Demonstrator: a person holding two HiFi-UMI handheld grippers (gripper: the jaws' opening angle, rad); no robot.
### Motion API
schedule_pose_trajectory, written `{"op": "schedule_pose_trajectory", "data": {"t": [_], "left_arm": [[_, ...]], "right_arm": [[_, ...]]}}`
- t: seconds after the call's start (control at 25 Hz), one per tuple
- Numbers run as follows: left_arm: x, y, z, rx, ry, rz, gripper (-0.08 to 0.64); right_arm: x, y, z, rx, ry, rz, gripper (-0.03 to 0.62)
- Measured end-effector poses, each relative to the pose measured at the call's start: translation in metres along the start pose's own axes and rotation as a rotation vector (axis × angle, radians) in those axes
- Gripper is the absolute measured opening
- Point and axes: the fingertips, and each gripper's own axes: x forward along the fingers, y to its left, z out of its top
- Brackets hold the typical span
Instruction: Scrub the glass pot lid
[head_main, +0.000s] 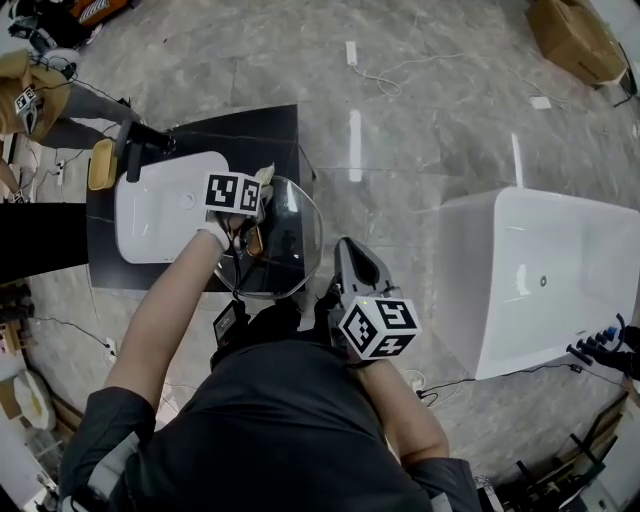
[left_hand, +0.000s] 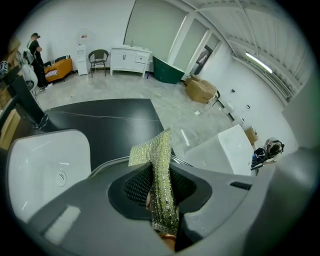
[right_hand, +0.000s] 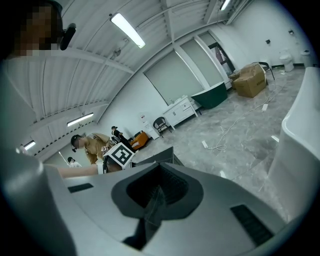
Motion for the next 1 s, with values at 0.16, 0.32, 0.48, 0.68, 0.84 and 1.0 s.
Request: {"op": "schedule_pose_trajectory", "data": {"t": [0.16, 0.32, 0.48, 0.68, 0.84, 1.0], "left_arm": [[0.011, -0.025, 0.007, 0.014, 0.022, -0.044, 0.075], [0.019, -0.048, 0.008, 0.006, 0.007, -0.069, 0.075], [0.017, -0.068, 0.009, -0.036, -0.018, -0.145, 0.075], [-0.013, -0.072, 0.010, -0.197, -0.153, -0.275, 0.075], [-0.073, -0.060, 0.008, -0.270, -0.294, -0.351, 0.074], [-0.135, 0.009, -0.010, -0.357, -0.424, -0.304, 0.075]], "right_arm": [[-0.003, -0.005, -0.001, 0.010, -0.005, -0.010, 0.006], [-0.008, -0.013, -0.004, 0.022, -0.006, -0.026, 0.006], [-0.011, -0.009, -0.005, 0.034, 0.000, -0.023, 0.006], [-0.010, 0.002, -0.011, 0.023, 0.008, -0.021, 0.007], [-0.002, 0.019, -0.013, -0.005, 0.027, -0.003, 0.006], [0.014, 0.049, -0.021, -0.032, 0.051, 0.038, 0.006]]}}
